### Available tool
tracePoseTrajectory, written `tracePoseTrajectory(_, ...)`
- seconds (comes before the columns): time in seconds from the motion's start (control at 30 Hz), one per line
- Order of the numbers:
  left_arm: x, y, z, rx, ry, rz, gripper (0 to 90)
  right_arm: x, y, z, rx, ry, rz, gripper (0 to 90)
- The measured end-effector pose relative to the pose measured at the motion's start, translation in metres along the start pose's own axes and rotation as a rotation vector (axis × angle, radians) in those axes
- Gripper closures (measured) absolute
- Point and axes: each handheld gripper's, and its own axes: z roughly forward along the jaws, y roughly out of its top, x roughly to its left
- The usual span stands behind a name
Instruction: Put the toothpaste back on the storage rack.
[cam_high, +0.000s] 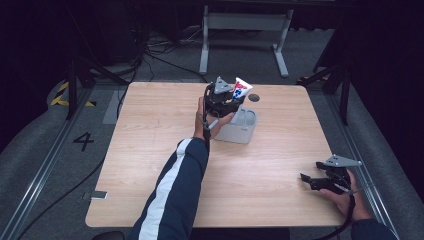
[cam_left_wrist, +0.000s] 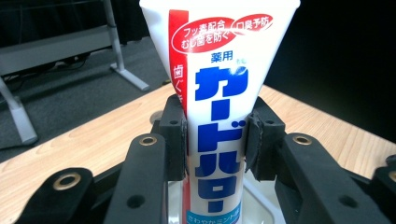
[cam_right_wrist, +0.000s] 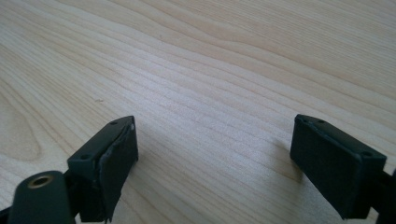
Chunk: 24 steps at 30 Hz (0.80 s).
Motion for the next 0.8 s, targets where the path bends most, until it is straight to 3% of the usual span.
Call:
tracePoseTrajectory(0.27,-0.003,-0.008,0.0,0.026,-0.004,0.014,65.1,0.0,0.0,0.0,0.0,0.001,0.0,15.1)
tracePoseTrajectory(0.8,-0.007,-0.015,-0.002,0.075,0.032,0.058,64.5,0.0,0.0,0.0,0.0,0.0,0.0,15.2)
